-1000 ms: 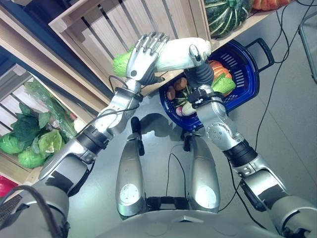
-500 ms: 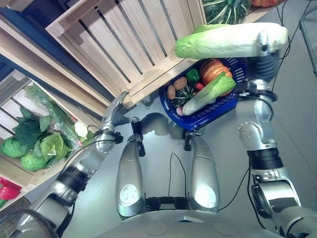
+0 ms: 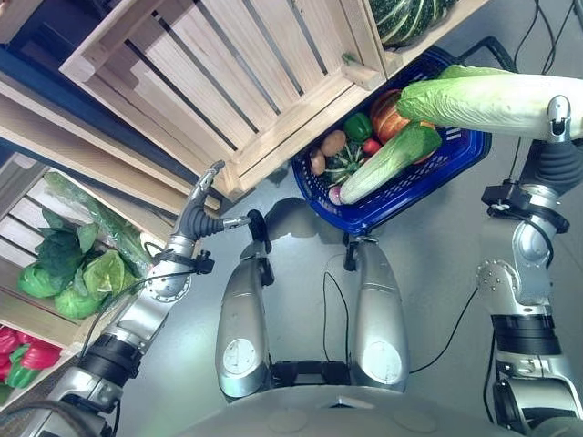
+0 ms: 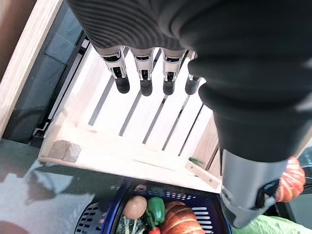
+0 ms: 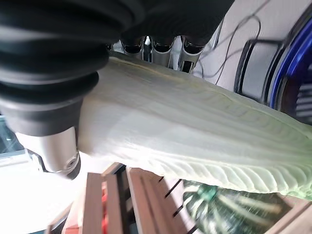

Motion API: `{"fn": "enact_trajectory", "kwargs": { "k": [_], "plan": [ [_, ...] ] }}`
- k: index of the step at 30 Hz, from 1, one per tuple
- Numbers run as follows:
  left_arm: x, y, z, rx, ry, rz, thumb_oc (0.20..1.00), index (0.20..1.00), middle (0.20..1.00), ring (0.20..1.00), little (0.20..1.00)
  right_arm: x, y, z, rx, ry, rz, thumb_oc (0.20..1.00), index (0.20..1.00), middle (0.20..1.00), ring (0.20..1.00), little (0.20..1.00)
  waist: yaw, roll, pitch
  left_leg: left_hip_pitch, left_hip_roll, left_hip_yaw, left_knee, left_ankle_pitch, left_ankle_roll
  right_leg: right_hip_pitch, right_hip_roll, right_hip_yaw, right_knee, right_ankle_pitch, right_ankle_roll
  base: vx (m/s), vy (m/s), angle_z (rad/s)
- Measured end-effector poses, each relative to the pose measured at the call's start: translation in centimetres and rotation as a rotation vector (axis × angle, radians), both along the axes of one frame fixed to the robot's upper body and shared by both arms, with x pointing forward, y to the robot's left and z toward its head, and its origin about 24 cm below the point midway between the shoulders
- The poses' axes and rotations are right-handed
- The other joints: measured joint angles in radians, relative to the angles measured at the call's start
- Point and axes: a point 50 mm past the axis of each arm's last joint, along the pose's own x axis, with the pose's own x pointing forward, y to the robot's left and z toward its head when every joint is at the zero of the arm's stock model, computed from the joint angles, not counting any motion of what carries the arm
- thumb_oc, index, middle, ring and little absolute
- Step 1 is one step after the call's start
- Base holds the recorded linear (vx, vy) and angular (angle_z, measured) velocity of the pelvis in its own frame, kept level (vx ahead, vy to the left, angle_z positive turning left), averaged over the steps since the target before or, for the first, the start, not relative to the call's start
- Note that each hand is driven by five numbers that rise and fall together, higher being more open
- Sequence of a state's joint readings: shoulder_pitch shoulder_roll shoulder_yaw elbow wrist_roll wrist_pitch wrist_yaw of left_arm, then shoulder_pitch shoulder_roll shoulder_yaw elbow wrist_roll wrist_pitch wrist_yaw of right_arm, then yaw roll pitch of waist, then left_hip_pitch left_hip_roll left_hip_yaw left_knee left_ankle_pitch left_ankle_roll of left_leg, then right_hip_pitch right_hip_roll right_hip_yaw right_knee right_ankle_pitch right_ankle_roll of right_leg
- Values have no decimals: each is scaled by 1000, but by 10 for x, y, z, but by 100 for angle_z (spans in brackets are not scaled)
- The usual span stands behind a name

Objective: Pick up fruits and vegetables into the basket

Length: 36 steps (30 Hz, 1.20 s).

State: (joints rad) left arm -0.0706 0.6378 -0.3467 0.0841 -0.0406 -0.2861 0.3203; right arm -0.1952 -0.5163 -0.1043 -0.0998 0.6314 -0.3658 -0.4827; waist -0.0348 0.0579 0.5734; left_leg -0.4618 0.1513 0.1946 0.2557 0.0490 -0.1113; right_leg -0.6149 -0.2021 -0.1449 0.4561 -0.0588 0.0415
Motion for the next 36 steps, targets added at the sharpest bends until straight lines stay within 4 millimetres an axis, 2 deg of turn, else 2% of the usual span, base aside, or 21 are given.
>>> {"fn": "enact_trajectory", "kwargs": {
  "k": [3,8,12,17,19,21,23,26,32,33,34,36],
  "plan": [
    [0,0,-1,0,3,5,1000,1000,1000,1000,1000,4,-1,-4,-27,54,-39,200,200,200,200,200,2,2,-1,-21,-2,2,4,1,0,-25,-4,1,9,0,-1,-4,-11,0],
    [-1,-1,-6,-10,31,4,1000,1000,1000,1000,1000,21,-10,-16,-21,174,-110,200,200,200,200,200,13,17,0,-64,-14,1,8,7,5,-77,-20,1,31,-1,-1,-13,-40,4],
    [-1,-3,-13,-21,75,-4,1000,1000,1000,1000,1000,42,-20,-13,28,216,-85,200,200,200,200,200,27,35,-1,-103,-20,-1,21,11,9,-119,-30,0,50,-1,-2,-14,-65,3],
    [6,-5,-19,-60,136,-21,1000,1000,1000,1000,1000,79,-38,-14,233,271,88,200,200,200,200,200,66,39,-4,-160,-25,-13,36,23,5,-185,-41,-3,89,-13,-10,-3,-83,7],
    [10,-9,-18,-69,148,-42,1000,1000,1000,1000,1000,95,-39,-27,310,356,166,200,200,200,200,200,89,40,-5,-180,-33,-27,35,32,3,-208,-50,-6,112,-26,-12,57,-59,16],
    [12,-12,-17,-77,155,-55,1000,1000,1000,1000,1000,101,-37,-39,352,428,206,200,200,200,200,200,115,42,-5,-185,-35,-29,35,35,1,-217,-56,-10,127,-33,-17,-62,-36,15],
    [15,-17,-14,-87,155,-74,1000,1000,1000,1000,1000,109,-36,-47,425,491,258,200,200,200,200,200,132,58,-16,-222,-44,-52,33,48,4,-244,-70,-30,139,-36,-20,-27,-29,25],
    [18,-19,-11,-72,155,-98,1000,1000,1000,1000,1000,113,-44,-47,484,521,255,200,200,200,200,200,151,58,-15,-242,-56,-60,35,55,8,-262,-86,-33,155,-35,-22,6,-34,17],
    [18,-26,1,-76,149,-146,1000,1000,1000,1000,1000,112,-54,-45,469,588,247,200,200,200,200,200,164,59,-16,-250,-72,-67,36,62,14,-271,-102,-31,171,-40,-16,22,-42,8],
    [18,-27,3,-75,144,-157,1000,1000,1000,1000,1000,112,-56,-45,461,604,235,815,815,815,815,815,167,59,-16,-250,-73,-70,37,60,14,-271,-103,-30,174,-48,-14,2,-43,5],
    [17,-28,4,-73,146,-166,1000,1000,1000,1000,1000,112,-56,-45,444,626,223,1000,1000,1000,1000,1000,171,61,-17,-252,-73,-77,39,61,11,-272,-102,-35,175,-46,-18,-45,-32,4],
    [16,-31,5,-66,154,-182,1000,1000,1000,1000,1000,111,-58,-45,397,673,169,1000,1000,1000,1000,1000,175,72,-24,-267,-70,-91,51,58,8,-272,-102,-44,180,-51,-22,-6,-33,9]
  ]
}}
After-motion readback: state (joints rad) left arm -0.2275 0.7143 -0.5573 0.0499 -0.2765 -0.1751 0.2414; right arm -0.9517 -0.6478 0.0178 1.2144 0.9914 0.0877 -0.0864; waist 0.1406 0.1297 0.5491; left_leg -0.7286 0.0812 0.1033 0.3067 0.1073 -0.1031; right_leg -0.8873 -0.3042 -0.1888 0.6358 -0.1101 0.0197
